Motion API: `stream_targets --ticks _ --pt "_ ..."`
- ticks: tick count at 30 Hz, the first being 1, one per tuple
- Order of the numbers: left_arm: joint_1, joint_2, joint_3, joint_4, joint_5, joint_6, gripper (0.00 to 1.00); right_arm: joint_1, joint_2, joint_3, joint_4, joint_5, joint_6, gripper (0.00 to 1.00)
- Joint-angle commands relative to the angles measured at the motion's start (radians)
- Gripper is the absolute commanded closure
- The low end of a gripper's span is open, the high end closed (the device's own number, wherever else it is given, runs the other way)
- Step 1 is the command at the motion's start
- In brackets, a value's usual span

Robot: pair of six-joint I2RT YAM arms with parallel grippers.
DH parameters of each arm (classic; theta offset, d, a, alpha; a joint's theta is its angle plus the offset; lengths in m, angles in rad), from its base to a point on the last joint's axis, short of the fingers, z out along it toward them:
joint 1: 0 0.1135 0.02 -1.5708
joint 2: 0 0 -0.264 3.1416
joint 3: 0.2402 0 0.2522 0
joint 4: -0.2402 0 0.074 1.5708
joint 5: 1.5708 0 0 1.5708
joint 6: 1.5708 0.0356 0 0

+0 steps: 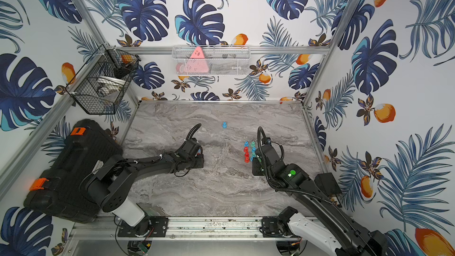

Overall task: Close the stamp cap
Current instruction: Move the cover to the center of the board.

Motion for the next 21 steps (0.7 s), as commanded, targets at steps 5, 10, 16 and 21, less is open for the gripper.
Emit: stream_targets --ticks 5,10,16,21 --pt "-0.023 -0.017 -0.030 0.001 0.009 -0.026 0.42 0.003 -0.010 0.001 -0.003 0.017 0.008 0.48" --pt "-0.071 -0.013 -0.039 -0.005 -0.011 -0.041 0.42 0.007 -0.016 0.001 -0.004 0.019 0.008 0.48" --pt "-0.140 0.001 -0.043 0.002 -0.029 -0.072 0.42 0.012 -0.023 0.001 -0.006 0.023 0.010 0.48" --pt "-0.194 0.013 -0.038 0.009 -0.036 -0.088 0.42 0.019 -0.030 0.000 -0.007 0.033 0.013 0.48"
